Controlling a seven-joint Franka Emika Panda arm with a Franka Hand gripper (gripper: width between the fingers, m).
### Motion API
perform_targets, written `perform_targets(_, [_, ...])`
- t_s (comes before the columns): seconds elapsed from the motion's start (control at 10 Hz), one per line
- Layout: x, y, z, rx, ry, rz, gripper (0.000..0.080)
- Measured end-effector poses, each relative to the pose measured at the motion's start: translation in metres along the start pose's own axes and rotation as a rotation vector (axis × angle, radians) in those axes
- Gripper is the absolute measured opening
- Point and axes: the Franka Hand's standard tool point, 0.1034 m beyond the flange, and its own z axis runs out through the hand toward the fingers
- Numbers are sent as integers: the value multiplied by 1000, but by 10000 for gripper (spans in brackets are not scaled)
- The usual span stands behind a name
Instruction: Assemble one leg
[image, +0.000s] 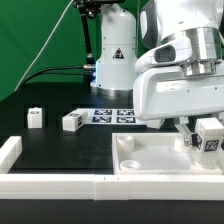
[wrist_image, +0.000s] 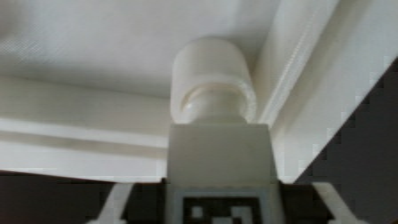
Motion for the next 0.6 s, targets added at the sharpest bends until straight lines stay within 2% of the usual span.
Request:
perform_targets(0.3, [-12,-2,-1,-8,43,1,288])
perform_targets(0.5, [-14,-1,-1,-9,41,2,288])
perform_targets(0.6, [-14,-1,-1,-9,41,2,406])
